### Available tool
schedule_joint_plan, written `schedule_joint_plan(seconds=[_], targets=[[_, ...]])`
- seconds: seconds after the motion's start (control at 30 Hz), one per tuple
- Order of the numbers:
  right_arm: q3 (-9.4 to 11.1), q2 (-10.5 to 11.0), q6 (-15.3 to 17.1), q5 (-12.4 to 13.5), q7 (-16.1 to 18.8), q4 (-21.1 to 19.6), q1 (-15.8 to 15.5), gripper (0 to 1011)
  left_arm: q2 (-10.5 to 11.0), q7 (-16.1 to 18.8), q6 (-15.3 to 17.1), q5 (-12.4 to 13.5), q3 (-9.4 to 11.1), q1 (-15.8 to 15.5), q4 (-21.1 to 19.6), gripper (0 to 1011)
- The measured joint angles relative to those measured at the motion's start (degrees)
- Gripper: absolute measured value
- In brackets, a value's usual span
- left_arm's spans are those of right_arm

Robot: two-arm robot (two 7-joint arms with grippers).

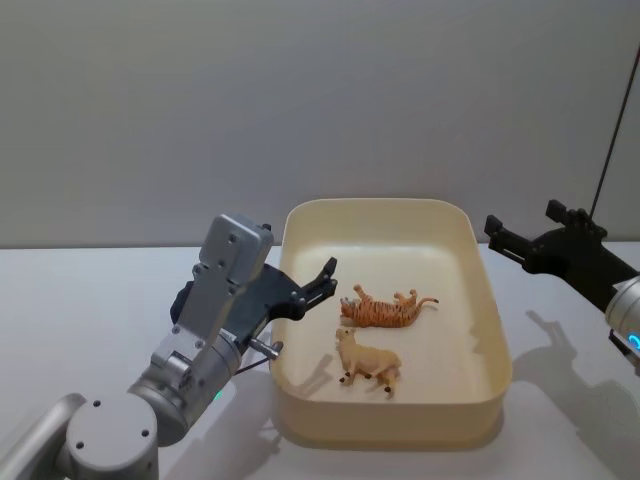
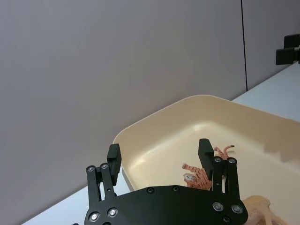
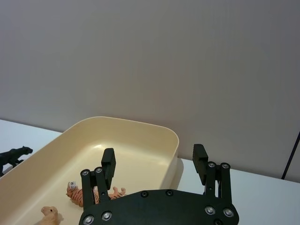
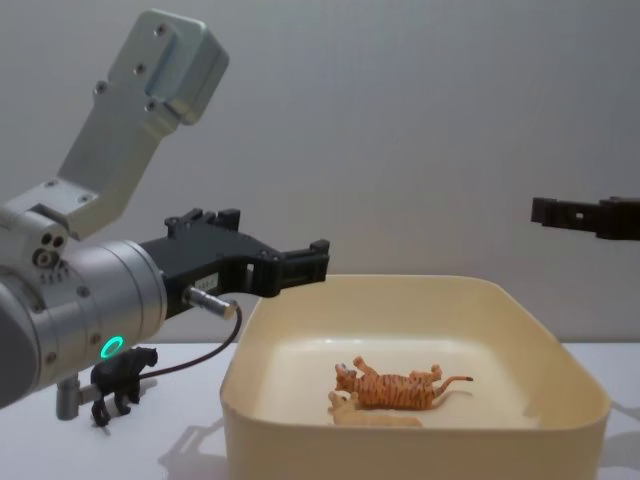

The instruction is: Pick up the toy alternately with two hands and place it into the central storage box.

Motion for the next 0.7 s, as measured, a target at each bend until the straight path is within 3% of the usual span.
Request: schedule_joint_plan(seconds=[0.33, 0.7], targets=[[0.21, 0.24, 0.01, 0.21, -0.20, -0.35, -0.25, 1001, 0.79, -0.70, 4.66, -2.20, -1.54, -0.49, 0.42, 1002], [0.30, 0.36, 0.00, 0.30, -0.28, -0.49, -0.36, 1001, 2.14, 3.58, 9.61, -6.52, -3.73, 0.30, 0.07, 1001]])
